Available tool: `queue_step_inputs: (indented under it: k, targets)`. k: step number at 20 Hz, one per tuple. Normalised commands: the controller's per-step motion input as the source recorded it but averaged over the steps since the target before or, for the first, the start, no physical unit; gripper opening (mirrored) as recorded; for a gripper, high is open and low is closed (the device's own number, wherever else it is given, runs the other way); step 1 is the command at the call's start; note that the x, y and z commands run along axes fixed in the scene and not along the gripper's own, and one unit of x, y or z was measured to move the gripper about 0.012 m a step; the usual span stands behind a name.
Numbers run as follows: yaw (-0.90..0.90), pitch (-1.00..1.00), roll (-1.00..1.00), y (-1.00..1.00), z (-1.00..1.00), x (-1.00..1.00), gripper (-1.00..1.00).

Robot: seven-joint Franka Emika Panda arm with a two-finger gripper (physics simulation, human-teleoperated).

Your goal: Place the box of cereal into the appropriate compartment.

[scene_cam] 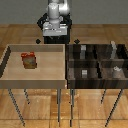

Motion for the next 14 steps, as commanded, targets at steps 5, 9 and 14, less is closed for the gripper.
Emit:
queue_step_inputs:
  k: [5,9,14]
  targets:
    - [0.0,0.0,0.0,0.0,0.0,0.0,1.0]
    - [0.0,0.0,0.0,-0.75,0.0,0.0,1.0]
    - [0.0,0.0,0.0,-1.0,0.04,0.0,1.0]
